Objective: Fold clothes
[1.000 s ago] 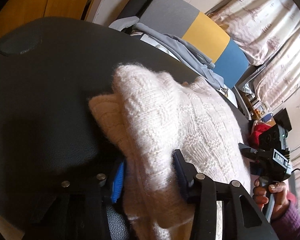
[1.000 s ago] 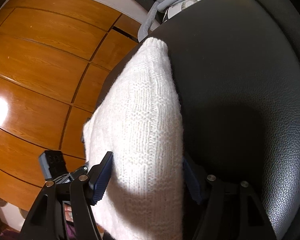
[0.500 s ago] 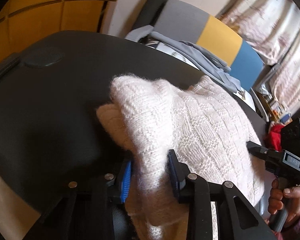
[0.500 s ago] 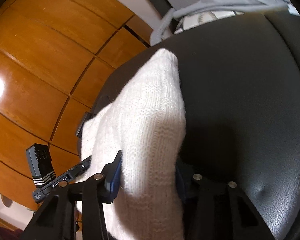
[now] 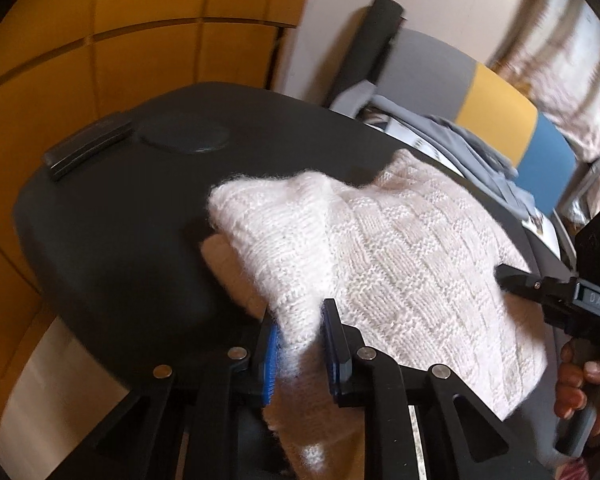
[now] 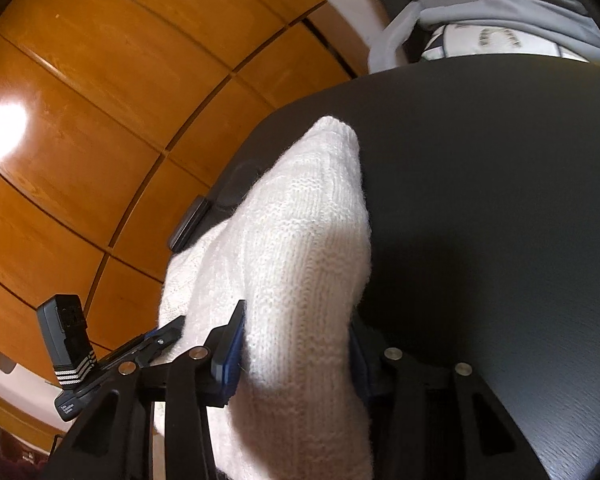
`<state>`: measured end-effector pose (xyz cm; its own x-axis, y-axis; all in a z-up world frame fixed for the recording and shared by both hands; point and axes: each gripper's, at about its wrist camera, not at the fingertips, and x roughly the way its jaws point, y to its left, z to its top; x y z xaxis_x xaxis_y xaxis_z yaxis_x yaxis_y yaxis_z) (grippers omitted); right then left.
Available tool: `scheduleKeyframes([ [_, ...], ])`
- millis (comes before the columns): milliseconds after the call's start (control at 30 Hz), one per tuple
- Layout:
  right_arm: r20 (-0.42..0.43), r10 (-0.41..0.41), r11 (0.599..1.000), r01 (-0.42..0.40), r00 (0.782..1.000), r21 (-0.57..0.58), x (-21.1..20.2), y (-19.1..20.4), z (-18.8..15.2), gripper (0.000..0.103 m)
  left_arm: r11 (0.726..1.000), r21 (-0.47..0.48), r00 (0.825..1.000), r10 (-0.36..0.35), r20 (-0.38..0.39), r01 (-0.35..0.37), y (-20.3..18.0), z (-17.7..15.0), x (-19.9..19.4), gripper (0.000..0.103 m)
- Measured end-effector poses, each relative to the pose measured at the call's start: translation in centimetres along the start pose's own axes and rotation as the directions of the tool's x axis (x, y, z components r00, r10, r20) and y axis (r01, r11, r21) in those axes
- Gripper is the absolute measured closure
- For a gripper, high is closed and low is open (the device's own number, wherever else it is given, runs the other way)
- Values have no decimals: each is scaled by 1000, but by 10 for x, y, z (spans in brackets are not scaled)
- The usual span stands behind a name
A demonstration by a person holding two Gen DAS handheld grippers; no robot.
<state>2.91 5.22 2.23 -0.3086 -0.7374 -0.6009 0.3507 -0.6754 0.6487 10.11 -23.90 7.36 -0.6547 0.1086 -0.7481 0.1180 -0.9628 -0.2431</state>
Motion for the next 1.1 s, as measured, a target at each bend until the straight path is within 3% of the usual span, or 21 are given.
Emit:
scheduleKeyframes([
  [333,-76,5,992,-14,997,-129,101,27,62,59,984,-159,996,81,40,-74,79,17,-6,83],
  [633,-135,20,987,-42,991,-155,177,64,114,59,956,-260,986,158,59,-138,137,46,4,83],
  [900,-148,19,988,-42,989,-152,198,76,105,57,948,-253,974,215,74,-190,154,60,17,82],
  [1100,-152,-1,991,-20,988,-134,195,69,105,48,946,-278,976,199,90,-167,156,55,7,75],
])
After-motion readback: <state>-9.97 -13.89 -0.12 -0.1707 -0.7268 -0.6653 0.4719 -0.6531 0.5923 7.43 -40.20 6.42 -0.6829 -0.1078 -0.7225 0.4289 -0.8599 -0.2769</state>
